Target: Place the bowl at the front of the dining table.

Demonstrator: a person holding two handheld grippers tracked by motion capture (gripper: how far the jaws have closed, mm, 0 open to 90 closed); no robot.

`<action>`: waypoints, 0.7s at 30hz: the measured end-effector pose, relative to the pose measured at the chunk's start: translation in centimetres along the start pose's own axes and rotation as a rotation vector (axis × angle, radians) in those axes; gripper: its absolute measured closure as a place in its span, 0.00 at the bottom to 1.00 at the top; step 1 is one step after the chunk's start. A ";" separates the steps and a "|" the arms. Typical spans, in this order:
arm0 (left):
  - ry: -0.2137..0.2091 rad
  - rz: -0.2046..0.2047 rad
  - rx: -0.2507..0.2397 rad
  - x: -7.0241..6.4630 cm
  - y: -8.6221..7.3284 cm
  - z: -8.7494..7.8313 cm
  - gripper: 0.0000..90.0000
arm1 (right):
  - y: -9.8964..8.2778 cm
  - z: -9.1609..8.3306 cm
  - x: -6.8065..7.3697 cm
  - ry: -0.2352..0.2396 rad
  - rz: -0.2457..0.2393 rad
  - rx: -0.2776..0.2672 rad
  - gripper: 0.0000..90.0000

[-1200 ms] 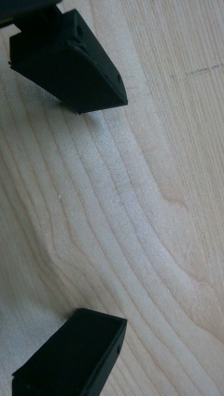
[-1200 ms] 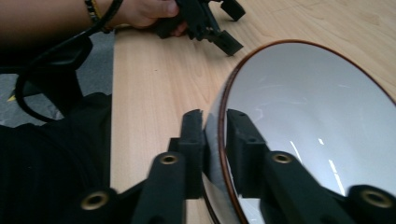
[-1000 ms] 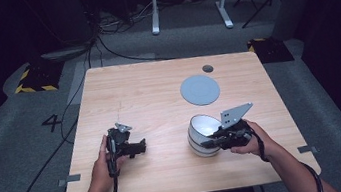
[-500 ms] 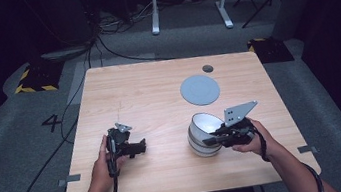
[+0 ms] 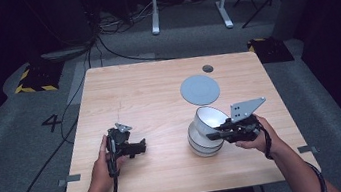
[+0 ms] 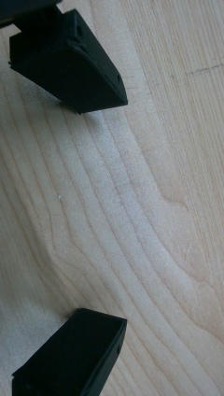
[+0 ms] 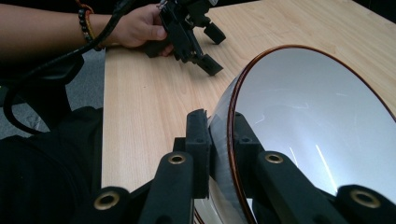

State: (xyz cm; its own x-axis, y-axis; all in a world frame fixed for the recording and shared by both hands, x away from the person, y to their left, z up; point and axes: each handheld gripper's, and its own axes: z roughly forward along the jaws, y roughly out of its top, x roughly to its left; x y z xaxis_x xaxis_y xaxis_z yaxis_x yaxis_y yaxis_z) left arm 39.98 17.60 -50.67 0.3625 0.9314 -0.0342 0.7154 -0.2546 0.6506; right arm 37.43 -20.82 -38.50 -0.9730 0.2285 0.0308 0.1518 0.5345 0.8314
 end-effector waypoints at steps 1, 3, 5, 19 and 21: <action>0.000 0.000 0.000 0.0 0.0 0.0 0.00 | 0.1 -0.1 0.0 -0.002 -0.003 -0.005 0.91; 0.000 0.000 0.000 0.0 0.0 0.0 0.00 | 0.1 -0.3 0.1 -0.008 -0.008 -0.006 0.91; 0.000 0.000 0.000 0.0 0.0 0.0 0.00 | 0.1 -0.5 0.1 -0.010 -0.007 -0.012 0.91; 0.000 0.000 0.000 0.0 0.0 0.0 0.00 | 0.2 -1.2 -0.5 -0.039 0.002 -0.028 0.91; 0.000 0.000 0.000 0.0 0.0 0.0 0.00 | 0.3 -1.3 -0.6 -0.042 0.000 -0.030 0.91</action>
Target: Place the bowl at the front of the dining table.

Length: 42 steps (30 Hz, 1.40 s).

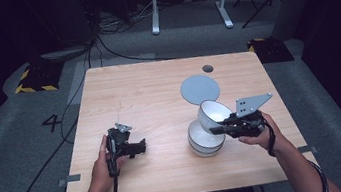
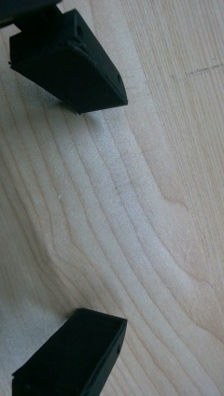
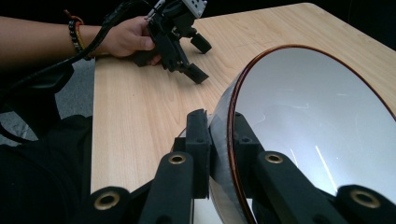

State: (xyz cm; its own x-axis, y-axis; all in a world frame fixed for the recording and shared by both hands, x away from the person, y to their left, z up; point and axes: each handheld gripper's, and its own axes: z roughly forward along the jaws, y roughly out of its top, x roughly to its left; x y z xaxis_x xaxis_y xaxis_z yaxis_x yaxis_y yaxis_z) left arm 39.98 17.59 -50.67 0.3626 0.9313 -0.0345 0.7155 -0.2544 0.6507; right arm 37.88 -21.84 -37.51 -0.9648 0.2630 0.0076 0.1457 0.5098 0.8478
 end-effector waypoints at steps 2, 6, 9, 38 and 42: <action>0.000 0.000 0.000 0.0 0.0 0.0 0.00 | 0.1 -0.1 -0.2 -0.006 0.001 -0.001 0.91; 0.000 0.000 0.000 0.0 0.0 0.0 0.00 | 0.2 0.0 -0.4 -0.020 0.002 0.001 0.91; 0.000 0.000 -0.001 0.0 0.0 0.0 0.00 | 0.2 -0.1 -0.8 -0.032 0.006 0.003 0.91; 0.000 0.000 0.000 0.0 0.0 0.0 0.00 | 0.8 0.0 -4.2 -0.131 0.040 0.008 0.91; 0.000 0.000 0.000 0.0 0.0 0.0 0.00 | 0.8 0.1 -4.7 -0.144 0.038 0.009 0.91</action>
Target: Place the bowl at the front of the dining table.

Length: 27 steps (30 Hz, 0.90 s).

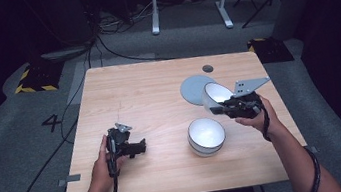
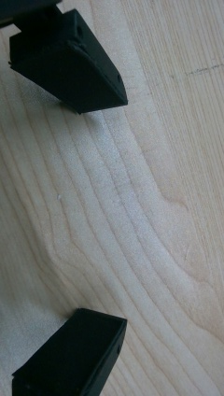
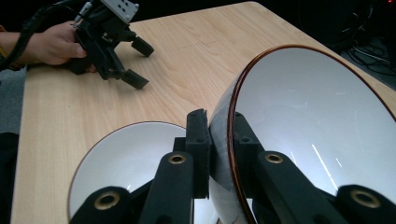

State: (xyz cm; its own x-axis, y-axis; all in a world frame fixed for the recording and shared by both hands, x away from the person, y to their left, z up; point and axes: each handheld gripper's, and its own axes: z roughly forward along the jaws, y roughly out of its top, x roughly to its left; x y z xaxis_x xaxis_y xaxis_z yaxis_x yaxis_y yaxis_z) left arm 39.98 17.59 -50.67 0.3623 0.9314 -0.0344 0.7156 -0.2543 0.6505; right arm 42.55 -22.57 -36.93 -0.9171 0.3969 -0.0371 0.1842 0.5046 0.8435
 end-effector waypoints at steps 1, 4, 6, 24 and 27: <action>0.000 0.000 0.000 0.0 0.0 0.0 0.00 | 0.0 0.1 -0.1 -0.005 0.007 0.000 0.91; 0.000 0.000 0.000 0.0 0.0 0.0 0.00 | 0.0 0.2 -0.5 -0.012 0.011 0.006 0.91; 0.000 0.000 0.000 0.0 0.0 0.0 0.00 | 0.0 0.3 -0.8 -0.011 0.012 0.006 0.90; 0.000 0.000 0.000 0.0 0.0 0.0 0.00 | 0.5 1.7 -3.1 -0.069 0.028 0.030 0.91; 0.000 0.000 0.000 0.0 0.0 0.0 0.00 | 0.7 2.0 -3.7 -0.078 0.024 0.032 0.91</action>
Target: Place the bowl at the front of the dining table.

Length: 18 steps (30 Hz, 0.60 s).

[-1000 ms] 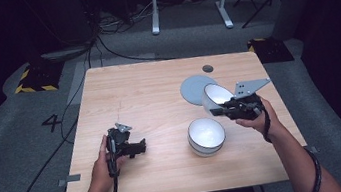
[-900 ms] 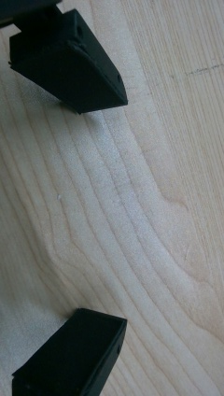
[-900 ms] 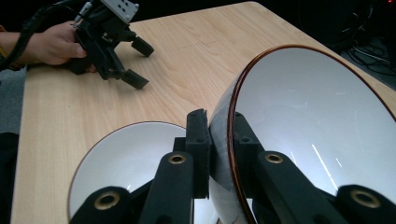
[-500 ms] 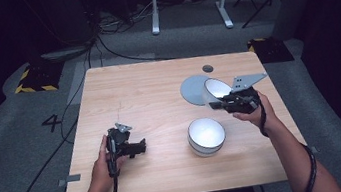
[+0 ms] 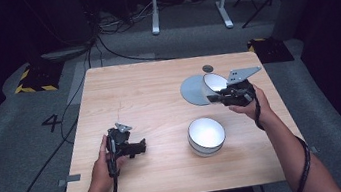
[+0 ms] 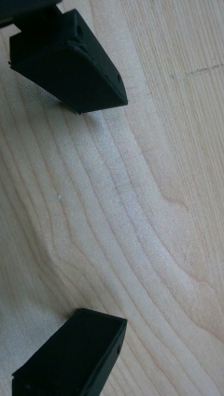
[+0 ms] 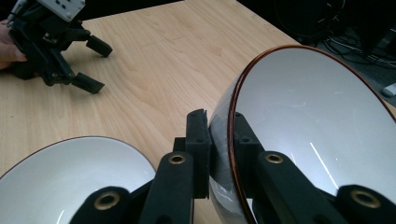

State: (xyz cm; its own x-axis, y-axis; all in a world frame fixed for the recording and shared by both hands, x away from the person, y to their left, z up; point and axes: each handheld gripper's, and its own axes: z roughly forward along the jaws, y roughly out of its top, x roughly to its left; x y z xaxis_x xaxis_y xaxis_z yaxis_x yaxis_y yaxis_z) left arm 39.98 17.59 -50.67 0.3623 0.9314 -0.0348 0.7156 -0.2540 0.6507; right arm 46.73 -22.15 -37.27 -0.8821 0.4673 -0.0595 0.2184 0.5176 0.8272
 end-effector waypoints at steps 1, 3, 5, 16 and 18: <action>0.000 0.000 0.000 0.0 0.0 0.0 0.00 | 0.1 0.1 -0.2 -0.005 0.002 -0.004 0.91; 0.000 0.000 0.000 0.0 0.0 0.0 0.00 | 0.3 0.3 -0.5 -0.008 0.005 -0.004 0.91; 0.000 0.001 -0.001 0.0 0.0 0.0 0.00 | 0.5 0.4 -0.9 -0.017 0.006 -0.005 0.91; 0.000 0.000 0.000 0.0 0.0 0.0 0.00 | 0.8 1.8 -2.9 -0.043 0.017 0.008 0.91; 0.000 0.000 0.000 0.0 0.0 0.0 0.00 | 0.8 1.9 -3.0 -0.046 0.023 0.017 0.91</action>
State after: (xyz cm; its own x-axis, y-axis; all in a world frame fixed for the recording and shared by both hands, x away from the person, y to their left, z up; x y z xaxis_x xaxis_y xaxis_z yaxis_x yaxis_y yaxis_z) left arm 39.98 17.59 -50.67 0.3627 0.9313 -0.0348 0.7156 -0.2544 0.6506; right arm 50.37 -21.74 -37.48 -0.8570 0.5110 -0.0667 0.2454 0.5185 0.8191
